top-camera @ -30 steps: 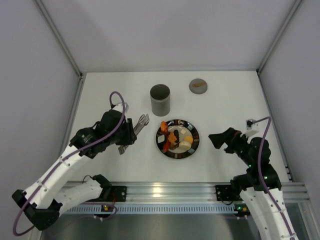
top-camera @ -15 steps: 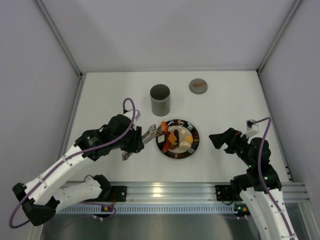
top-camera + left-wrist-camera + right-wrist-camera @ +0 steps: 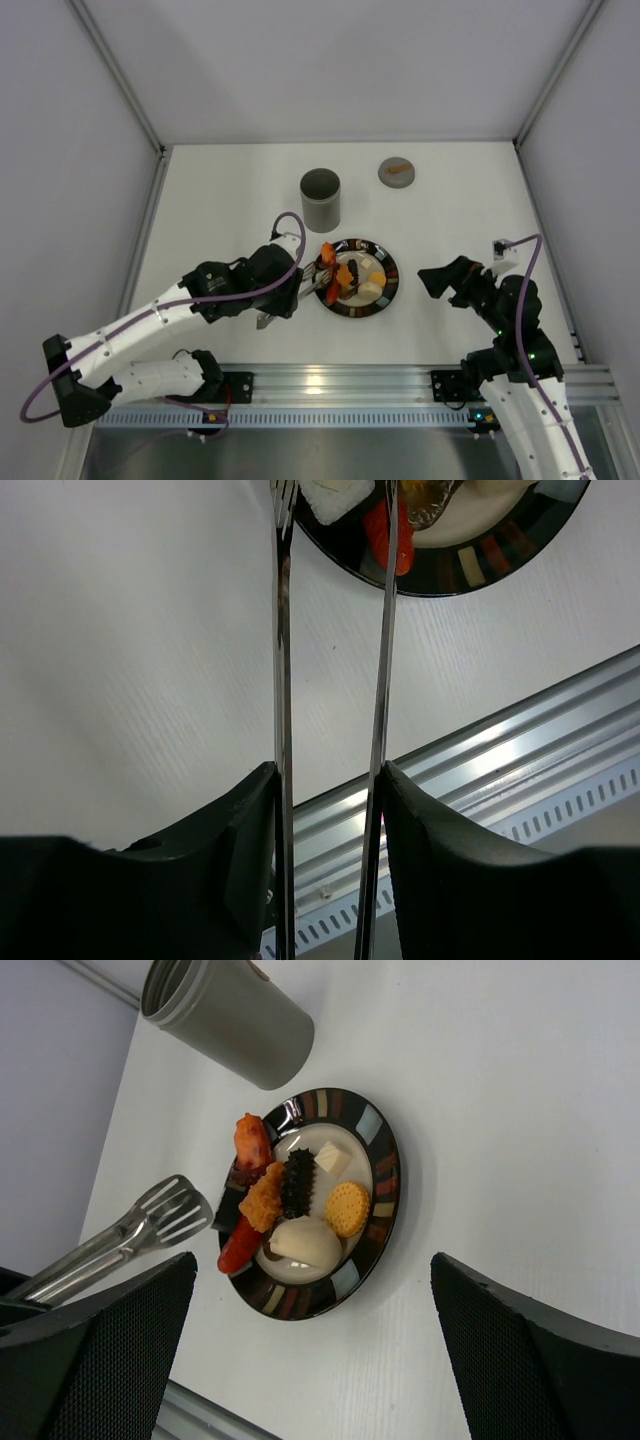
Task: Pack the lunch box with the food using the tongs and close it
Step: Pick up the fake food from the plate.
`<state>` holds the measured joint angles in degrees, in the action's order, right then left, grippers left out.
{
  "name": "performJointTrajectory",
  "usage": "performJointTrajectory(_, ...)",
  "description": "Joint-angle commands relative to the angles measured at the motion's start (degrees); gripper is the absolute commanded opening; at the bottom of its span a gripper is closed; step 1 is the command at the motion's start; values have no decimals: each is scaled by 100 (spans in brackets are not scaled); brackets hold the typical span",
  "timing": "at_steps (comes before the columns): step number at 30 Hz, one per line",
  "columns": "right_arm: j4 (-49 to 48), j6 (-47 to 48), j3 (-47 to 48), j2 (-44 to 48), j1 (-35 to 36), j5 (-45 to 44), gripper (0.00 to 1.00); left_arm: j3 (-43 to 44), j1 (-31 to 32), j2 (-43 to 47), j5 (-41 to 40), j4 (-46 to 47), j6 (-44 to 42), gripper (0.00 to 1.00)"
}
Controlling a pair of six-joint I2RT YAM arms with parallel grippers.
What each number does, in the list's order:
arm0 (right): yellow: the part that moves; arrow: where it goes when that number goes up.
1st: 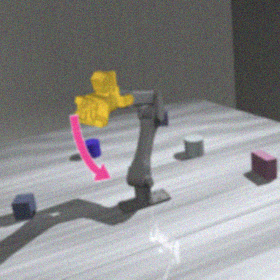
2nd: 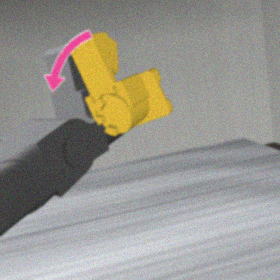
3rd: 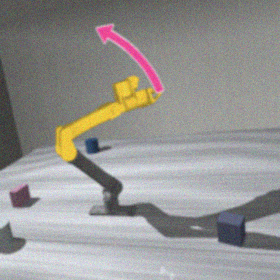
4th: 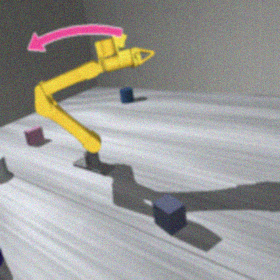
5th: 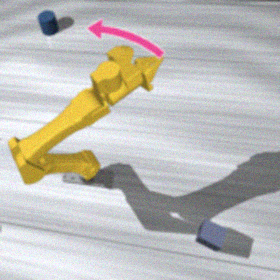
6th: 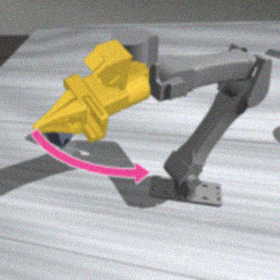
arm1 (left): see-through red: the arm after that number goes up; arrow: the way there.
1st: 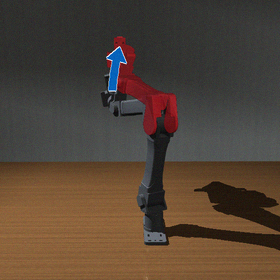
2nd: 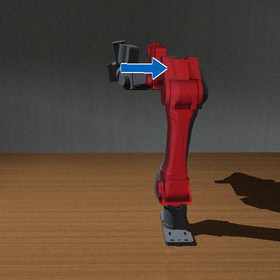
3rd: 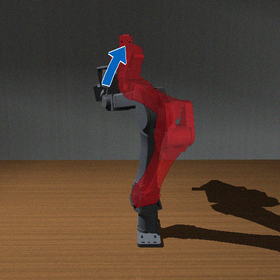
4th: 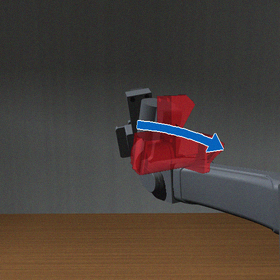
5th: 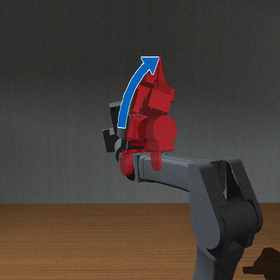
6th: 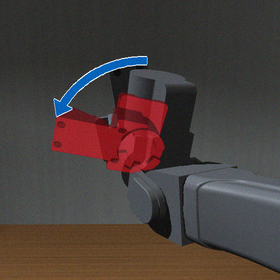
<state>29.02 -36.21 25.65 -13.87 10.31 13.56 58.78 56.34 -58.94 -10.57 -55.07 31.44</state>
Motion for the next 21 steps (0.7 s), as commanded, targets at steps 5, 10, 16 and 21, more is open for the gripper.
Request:
performJointTrajectory(5, 148, 52, 318, 33, -64, -47, 100, 37, 70, -171, -552, 146, 90, 49)
performJointTrajectory(10, 148, 70, 353, 25, -64, -55, 99, 45, 176, -276, -516, 224, 55, 49)
performJointTrajectory(16, 175, 87, 415, 7, -64, -55, 99, 63, 281, -338, -446, 312, 46, 50)
performJointTrajectory(21, 201, 114, 459, -2, -64, -73, 99, 63, 299, -364, -402, 313, 55, 50)
